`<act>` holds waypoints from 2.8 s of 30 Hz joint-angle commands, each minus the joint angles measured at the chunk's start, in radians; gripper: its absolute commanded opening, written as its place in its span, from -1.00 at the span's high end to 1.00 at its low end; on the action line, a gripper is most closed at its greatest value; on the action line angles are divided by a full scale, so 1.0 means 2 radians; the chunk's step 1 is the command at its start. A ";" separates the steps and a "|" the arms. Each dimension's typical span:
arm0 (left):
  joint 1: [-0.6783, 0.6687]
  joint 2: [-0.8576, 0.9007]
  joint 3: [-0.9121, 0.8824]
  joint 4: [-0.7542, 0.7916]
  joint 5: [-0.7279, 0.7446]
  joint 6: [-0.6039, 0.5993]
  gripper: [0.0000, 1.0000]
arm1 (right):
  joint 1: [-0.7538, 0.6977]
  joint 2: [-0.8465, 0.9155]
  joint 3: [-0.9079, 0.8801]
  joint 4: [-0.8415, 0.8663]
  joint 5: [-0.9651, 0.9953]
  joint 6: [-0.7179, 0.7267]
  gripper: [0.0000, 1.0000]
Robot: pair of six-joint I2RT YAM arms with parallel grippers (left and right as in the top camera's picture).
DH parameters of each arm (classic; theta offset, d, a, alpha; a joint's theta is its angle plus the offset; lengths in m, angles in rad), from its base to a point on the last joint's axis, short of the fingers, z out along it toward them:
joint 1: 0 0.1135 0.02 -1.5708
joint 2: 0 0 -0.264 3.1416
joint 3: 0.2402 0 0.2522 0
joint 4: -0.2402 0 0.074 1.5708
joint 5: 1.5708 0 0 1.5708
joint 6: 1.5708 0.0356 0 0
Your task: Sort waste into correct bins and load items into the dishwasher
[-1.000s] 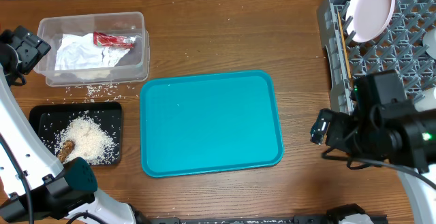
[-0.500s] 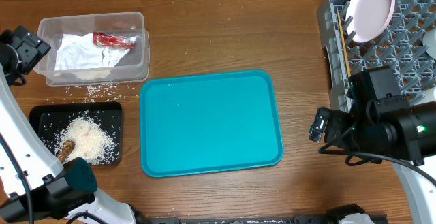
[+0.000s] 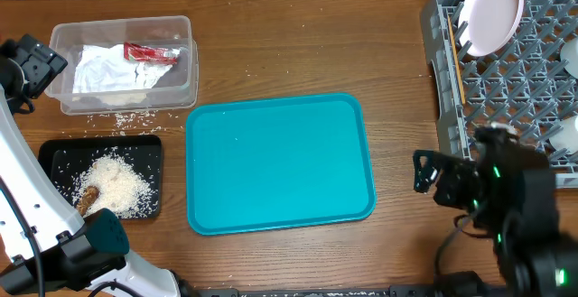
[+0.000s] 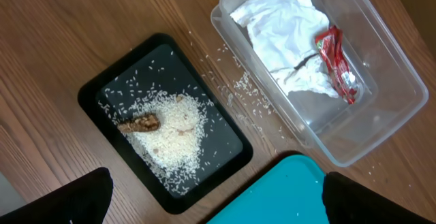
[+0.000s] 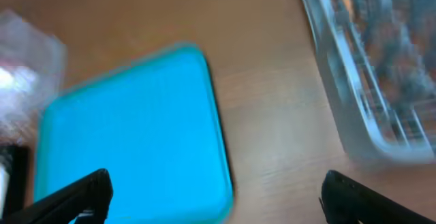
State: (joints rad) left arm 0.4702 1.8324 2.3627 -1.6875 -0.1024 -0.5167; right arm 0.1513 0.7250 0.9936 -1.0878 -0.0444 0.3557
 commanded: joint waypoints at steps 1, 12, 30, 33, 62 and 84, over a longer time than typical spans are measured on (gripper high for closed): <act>0.000 -0.002 0.006 -0.001 -0.003 0.008 -0.99 | -0.018 -0.087 -0.071 0.067 -0.005 -0.031 -1.00; 0.000 -0.002 0.006 -0.001 -0.003 0.008 -0.99 | -0.088 -0.214 -0.253 0.235 -0.036 -0.036 -1.00; 0.000 -0.002 0.006 -0.001 -0.003 0.008 -1.00 | -0.092 -0.249 -0.398 0.475 -0.068 -0.038 -1.00; 0.000 -0.002 0.006 -0.001 -0.003 0.008 -1.00 | -0.092 -0.281 -0.404 0.470 -0.067 -0.038 -1.00; 0.000 -0.002 0.006 -0.001 -0.003 0.008 -1.00 | -0.089 -0.361 -0.493 0.521 -0.039 -0.143 -1.00; 0.000 -0.002 0.006 -0.001 -0.003 0.008 -0.99 | -0.090 -0.361 -0.493 0.503 -0.001 -0.178 -1.00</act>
State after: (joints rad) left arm 0.4702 1.8324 2.3627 -1.6875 -0.1020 -0.5167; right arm -0.0311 0.0120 0.0185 -0.0837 -0.0589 0.0113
